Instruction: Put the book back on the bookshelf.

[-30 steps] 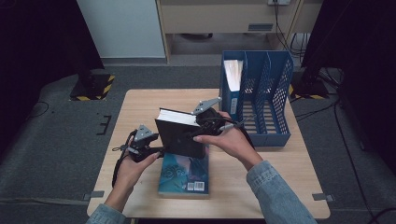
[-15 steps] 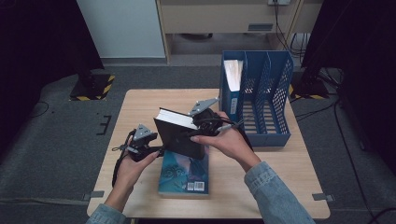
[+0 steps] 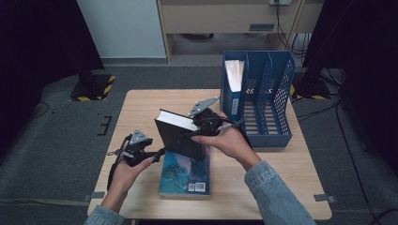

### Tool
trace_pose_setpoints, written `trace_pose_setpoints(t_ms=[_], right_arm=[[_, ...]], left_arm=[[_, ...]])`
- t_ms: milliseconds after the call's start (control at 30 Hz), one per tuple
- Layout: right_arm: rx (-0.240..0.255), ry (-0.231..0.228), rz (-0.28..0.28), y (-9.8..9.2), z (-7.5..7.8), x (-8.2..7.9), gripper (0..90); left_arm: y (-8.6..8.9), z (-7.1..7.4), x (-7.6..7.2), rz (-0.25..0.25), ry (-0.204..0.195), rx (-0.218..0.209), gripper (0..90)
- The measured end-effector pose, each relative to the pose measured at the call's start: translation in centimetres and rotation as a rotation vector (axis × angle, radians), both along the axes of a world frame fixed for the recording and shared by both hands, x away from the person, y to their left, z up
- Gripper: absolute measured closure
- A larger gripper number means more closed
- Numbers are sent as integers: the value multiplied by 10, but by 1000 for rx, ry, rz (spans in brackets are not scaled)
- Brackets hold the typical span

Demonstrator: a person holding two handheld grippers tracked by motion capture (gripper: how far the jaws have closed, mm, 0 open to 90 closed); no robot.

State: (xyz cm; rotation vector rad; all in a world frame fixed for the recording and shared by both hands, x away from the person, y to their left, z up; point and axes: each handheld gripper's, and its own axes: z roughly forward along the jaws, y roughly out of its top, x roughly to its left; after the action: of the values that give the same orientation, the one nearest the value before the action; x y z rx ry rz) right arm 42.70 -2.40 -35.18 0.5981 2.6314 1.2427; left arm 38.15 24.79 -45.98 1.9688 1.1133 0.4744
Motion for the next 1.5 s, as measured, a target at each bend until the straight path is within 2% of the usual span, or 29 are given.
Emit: trace_pose_setpoints(t_ms=[67, 133, 267, 367, 433, 633, 767, 933, 1133, 1200, 1300, 1500], right_arm=[[4, 7, -7, -1, 0, 1, 472], [7, 14, -10, -2, 0, 3, 479], [15, 29, -27, -3, 0, 4, 491], [25, 36, -45, -5, 0, 6, 497], [30, 42, -54, -5, 0, 8, 498], [27, 35, -50, -5, -1, 7, 498], [34, 35, -74, -5, -1, 6, 503], [69, 85, -147, -8, 0, 12, 510], [151, 167, -232, -19, -2, 22, 518], [161, 179, -245, -23, -2, 23, 519], [171, 190, -265, -27, 1, 22, 520], [230, 220, -278, -41, 7, 17, 522]], left_arm=[[8, -2, 0, 28, 3, 8, 281], [15, -6, 0, 44, 9, 41, 278], [25, -18, 2, 43, 62, 113, 247], [28, -28, 3, 38, 103, 145, 240], [29, -32, 5, 41, 113, 161, 233], [34, -37, 7, 49, 130, 165, 224], [35, -39, 8, 53, 139, 183, 222], [38, -40, 9, 62, 141, 182, 222], [43, -42, 10, 72, 146, 184, 221], [44, -42, 10, 77, 145, 186, 219], [45, -43, 12, 90, 138, 214, 208], [48, -47, 14, 89, 149, 213, 174]])
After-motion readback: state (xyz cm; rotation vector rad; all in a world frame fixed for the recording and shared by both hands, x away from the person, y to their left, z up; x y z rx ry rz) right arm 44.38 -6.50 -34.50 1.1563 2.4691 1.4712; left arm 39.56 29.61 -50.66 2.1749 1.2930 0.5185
